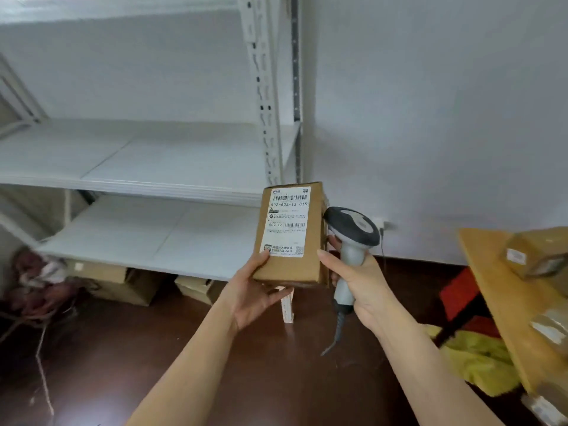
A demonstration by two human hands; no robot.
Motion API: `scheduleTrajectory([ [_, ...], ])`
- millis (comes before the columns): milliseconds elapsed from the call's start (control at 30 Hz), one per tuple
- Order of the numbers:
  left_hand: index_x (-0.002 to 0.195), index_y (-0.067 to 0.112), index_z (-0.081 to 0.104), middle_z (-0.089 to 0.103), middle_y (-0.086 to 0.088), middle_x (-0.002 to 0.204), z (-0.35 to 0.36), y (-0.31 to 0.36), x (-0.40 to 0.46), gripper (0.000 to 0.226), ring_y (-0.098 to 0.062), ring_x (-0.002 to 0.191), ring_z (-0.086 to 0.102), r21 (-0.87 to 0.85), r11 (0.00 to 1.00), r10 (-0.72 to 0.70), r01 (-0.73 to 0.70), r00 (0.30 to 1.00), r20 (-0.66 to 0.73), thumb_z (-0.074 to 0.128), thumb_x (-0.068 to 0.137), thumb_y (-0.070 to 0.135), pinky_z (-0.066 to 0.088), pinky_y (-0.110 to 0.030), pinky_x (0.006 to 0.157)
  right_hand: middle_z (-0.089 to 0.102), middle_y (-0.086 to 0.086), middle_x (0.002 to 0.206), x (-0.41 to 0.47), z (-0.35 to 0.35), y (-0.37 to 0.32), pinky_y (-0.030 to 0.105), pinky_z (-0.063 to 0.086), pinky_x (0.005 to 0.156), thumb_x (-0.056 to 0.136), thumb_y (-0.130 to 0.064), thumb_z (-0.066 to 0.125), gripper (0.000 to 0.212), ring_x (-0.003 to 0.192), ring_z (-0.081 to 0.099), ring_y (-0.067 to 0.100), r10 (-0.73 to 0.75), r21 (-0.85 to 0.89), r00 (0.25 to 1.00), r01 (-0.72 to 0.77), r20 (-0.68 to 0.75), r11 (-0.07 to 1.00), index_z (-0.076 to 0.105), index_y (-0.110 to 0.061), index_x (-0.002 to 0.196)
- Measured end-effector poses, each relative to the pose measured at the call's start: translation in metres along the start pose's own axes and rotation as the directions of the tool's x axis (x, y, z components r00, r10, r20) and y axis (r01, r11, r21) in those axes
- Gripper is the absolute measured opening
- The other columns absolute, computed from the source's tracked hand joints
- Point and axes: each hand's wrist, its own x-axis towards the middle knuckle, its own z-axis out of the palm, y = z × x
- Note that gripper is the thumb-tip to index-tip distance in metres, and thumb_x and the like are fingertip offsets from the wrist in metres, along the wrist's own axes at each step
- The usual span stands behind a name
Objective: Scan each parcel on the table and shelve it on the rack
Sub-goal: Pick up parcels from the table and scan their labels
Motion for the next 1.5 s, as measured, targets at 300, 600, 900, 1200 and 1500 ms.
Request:
scheduleTrajectory([
  [300,0.116,0.025,0.065,0.069,-0.008,0.118,-0.107,0.132,0.016,0.033,-0.028,0.115,0.062,0.096,0.965,0.26,-0.243,0.927,-0.269,0.065,0.087,0.043,0.051,-0.053,0.098,0.056,0.002,0.067,0.097,0.171,0.052,0.028,0.046,0.065,0.09,-0.021,0.07,0.018,0.059,0.052,0.01,0.091,-0.162,0.996,-0.088,0.01,0.983,0.06,-0.017,0.105],
  [600,0.133,0.026,0.05,0.065,-0.001,0.109,-0.124,0.245,0.118,0.046,-0.021,0.101,0.062,0.424,0.896,0.266,-0.133,0.925,-0.271,0.05,0.097,0.054,0.051,-0.047,0.098,0.07,-0.001,0.103,0.191,0.249,0.045,0.036,0.05,0.099,0.094,-0.016,0.064,0.024,0.101,0.07,0.016,-0.036,-0.128,0.994,0.023,-0.099,0.992,0.053,-0.034,0.104],
  [900,0.153,0.035,0.028,0.046,-0.004,0.147,-0.115,0.286,0.22,0.069,-0.03,0.127,0.046,0.643,0.763,0.227,-0.071,0.96,-0.164,0.057,0.094,0.053,0.038,-0.048,0.107,0.068,0.0,0.099,0.289,0.247,0.039,0.034,0.053,0.085,0.09,-0.016,0.065,0.031,0.095,0.064,0.017,-0.066,-0.197,0.979,0.028,-0.194,0.98,0.057,-0.021,0.119],
  [1200,0.145,0.023,0.048,0.054,0.005,0.132,-0.115,0.312,0.304,0.066,-0.011,0.118,0.048,0.893,0.361,0.316,-0.267,0.936,0.153,0.072,0.086,0.006,0.036,-0.021,0.092,0.065,-0.003,0.104,0.365,0.26,0.025,0.017,0.044,0.07,0.095,-0.019,0.06,0.026,0.089,0.06,0.003,-0.091,-0.208,0.979,0.052,-0.183,0.977,0.052,-0.028,0.118],
  [1500,0.137,0.022,0.057,0.066,-0.008,0.114,-0.09,0.334,0.385,0.05,-0.025,0.09,0.064,0.885,0.368,0.341,-0.284,0.927,0.155,0.069,0.089,0.013,0.056,-0.033,0.078,0.066,0.001,0.107,0.412,0.252,0.01,0.027,0.048,0.077,0.091,-0.013,0.062,0.036,0.1,0.063,0.019,-0.173,-0.282,0.914,0.068,-0.367,0.957,0.054,-0.022,0.125],
])
